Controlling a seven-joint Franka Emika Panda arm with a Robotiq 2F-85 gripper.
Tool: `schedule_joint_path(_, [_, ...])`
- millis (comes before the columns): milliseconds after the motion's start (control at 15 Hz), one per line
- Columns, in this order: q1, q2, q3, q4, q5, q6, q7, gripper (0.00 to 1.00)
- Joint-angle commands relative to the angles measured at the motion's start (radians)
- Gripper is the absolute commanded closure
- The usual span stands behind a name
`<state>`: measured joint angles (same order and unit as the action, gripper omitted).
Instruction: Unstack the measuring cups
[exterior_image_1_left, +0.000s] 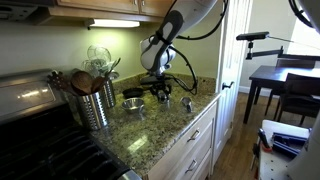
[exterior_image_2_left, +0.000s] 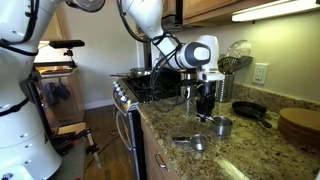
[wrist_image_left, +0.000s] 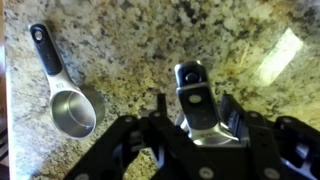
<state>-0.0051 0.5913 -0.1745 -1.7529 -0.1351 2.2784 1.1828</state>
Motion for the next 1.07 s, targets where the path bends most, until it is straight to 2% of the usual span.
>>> schedule_joint_path(0, [-0.006,0.01,-0.003,0.017,0.025,0.004,-0.039,0.71])
schedule_joint_path(200, [-0.006,0.01,-0.004,0.017,0.026,0.003,-0.044,0.92])
schedule_joint_path(333, [-0.005,0.007,-0.006,0.016,0.023,0.001,-0.045,0.89])
schedule_joint_path(1000, [0.004,-0.017,-0.023,0.013,0.005,-0.008,-0.051,0.89])
